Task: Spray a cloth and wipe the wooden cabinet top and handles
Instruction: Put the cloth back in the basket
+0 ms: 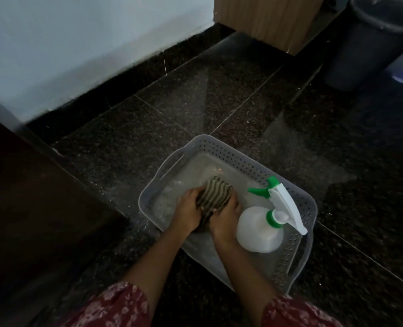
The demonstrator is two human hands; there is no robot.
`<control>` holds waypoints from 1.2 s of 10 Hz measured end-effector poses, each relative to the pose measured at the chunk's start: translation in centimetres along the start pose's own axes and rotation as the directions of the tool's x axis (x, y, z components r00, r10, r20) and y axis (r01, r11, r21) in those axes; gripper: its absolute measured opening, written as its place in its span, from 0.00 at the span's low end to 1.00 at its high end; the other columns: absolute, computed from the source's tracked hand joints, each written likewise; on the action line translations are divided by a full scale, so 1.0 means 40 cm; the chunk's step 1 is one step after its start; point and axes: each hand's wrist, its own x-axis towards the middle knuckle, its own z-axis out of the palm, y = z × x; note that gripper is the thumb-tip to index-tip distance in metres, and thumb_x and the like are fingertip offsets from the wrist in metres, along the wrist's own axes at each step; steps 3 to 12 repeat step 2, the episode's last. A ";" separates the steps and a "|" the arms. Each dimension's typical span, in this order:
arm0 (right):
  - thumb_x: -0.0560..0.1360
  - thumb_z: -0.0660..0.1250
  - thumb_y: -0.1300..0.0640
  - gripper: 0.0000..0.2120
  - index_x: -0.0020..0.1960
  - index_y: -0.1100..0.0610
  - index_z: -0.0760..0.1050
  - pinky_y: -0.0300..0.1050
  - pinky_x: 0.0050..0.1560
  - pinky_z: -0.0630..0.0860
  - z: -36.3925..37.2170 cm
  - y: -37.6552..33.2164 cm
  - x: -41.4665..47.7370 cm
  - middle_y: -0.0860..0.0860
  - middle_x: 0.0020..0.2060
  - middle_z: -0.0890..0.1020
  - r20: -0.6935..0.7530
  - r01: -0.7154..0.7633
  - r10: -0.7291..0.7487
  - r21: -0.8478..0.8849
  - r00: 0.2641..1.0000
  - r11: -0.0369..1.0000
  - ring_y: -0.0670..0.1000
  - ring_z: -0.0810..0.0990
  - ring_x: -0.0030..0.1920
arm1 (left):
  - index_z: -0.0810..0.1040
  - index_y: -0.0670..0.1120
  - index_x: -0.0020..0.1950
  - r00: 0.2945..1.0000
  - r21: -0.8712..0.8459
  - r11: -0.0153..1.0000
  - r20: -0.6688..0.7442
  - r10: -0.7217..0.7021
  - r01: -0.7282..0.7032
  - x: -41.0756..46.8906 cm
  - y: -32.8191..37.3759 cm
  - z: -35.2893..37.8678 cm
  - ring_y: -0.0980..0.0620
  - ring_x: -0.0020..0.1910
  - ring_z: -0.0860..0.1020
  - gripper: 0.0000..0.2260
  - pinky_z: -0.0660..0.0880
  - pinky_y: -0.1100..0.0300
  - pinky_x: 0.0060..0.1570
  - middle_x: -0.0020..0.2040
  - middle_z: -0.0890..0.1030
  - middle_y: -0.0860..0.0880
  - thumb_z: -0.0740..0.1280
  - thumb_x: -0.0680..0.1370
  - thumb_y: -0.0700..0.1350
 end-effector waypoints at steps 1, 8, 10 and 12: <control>0.75 0.61 0.60 0.35 0.75 0.60 0.45 0.50 0.70 0.59 -0.014 -0.027 -0.030 0.62 0.74 0.55 0.062 0.054 -0.042 -0.194 0.997 0.979 0.61 0.62 0.71 | 0.53 0.43 0.76 0.997 0.307 0.952 0.079 -0.020 -0.005 -0.029 0.013 -0.021 0.44 0.73 0.59 0.26 0.57 0.55 0.72 0.76 0.58 0.43 0.57 0.79 0.39; 0.76 0.60 0.57 0.33 0.75 0.60 0.46 0.51 0.72 0.57 -0.030 -0.044 -0.053 0.61 0.75 0.50 0.081 0.175 -0.157 -0.345 0.984 0.922 0.61 0.57 0.73 | 0.44 0.42 0.76 0.999 0.530 0.847 0.039 0.021 -0.039 -0.053 0.043 -0.058 0.45 0.77 0.50 0.28 0.50 0.54 0.75 0.78 0.48 0.44 0.54 0.80 0.42; 0.76 0.60 0.57 0.33 0.75 0.60 0.46 0.51 0.72 0.57 -0.030 -0.044 -0.053 0.61 0.75 0.50 0.081 0.175 -0.157 -0.345 0.984 0.922 0.61 0.57 0.73 | 0.44 0.42 0.76 0.999 0.530 0.847 0.039 0.021 -0.039 -0.053 0.043 -0.058 0.45 0.77 0.50 0.28 0.50 0.54 0.75 0.78 0.48 0.44 0.54 0.80 0.42; 0.76 0.60 0.57 0.33 0.75 0.60 0.46 0.51 0.72 0.57 -0.030 -0.044 -0.053 0.61 0.75 0.50 0.081 0.175 -0.157 -0.345 0.984 0.922 0.61 0.57 0.73 | 0.44 0.42 0.76 0.999 0.530 0.847 0.039 0.021 -0.039 -0.053 0.043 -0.058 0.45 0.77 0.50 0.28 0.50 0.54 0.75 0.78 0.48 0.44 0.54 0.80 0.42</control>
